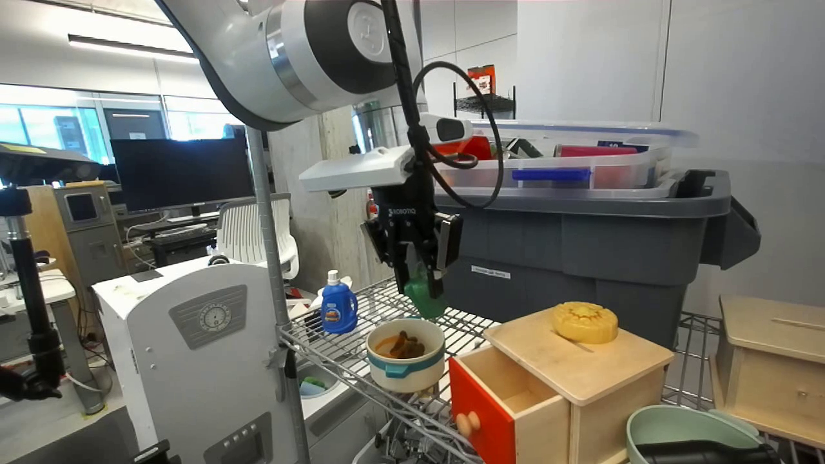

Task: Pick up the green pepper plush toy and put it in the boy to the left, pick up the light green object and put it in the bowl to the right

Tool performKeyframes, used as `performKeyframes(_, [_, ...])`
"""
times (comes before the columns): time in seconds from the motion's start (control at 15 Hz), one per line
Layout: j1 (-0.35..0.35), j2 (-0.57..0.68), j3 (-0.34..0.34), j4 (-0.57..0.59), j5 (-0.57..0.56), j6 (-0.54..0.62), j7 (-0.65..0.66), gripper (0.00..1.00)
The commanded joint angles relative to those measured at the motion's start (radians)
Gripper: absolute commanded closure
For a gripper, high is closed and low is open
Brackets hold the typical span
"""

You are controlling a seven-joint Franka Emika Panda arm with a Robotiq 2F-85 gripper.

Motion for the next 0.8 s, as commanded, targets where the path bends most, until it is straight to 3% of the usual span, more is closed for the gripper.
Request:
performKeyframes(0.0, [0.018,0.031,0.004,0.081,-0.020,-0.072,0.017,0.75])
performKeyframes(0.6, [0.019,0.186,0.047,0.266,0.008,-0.149,-0.036,0.75])
performKeyframes(0.67, [0.023,0.197,0.048,0.279,0.005,-0.158,-0.034,0.63])
performKeyframes(0.73, [0.028,0.206,0.047,0.289,0.001,-0.164,-0.027,0.25])
